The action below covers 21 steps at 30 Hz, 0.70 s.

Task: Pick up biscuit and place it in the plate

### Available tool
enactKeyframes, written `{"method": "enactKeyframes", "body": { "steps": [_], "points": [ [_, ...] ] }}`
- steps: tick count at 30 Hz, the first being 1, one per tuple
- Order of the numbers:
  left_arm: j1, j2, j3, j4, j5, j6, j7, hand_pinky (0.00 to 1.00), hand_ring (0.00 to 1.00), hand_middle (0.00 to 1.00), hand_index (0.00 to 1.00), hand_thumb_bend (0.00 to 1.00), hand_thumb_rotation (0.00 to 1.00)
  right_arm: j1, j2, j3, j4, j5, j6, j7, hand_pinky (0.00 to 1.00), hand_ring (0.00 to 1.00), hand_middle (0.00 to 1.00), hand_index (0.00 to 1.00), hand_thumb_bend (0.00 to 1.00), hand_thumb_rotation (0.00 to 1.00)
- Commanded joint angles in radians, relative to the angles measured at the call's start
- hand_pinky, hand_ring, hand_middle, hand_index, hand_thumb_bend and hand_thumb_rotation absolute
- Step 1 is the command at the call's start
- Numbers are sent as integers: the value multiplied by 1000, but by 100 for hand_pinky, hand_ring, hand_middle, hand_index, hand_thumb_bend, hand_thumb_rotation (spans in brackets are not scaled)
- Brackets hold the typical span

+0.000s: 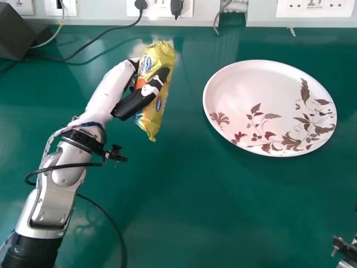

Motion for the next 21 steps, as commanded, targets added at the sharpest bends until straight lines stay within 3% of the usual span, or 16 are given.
{"method": "enactKeyframes", "body": {
  "steps": [1,13,21],
  "points": [
    [-21,-11,15,-7,-21,-36,28,17,38,46,53,51,0,1,56,-1,5,-2,-18,10,17,23,47,49,53,0],
    [-70,-31,2,1,-54,-56,13,19,38,46,53,51,0,-1,60,2,24,29,-26,29,14,20,47,49,53,0],
    [-106,-41,-23,20,-26,-63,7,20,38,46,53,51,0,-1,63,1,29,43,-28,39,15,21,47,49,53,0]
  ]
}}
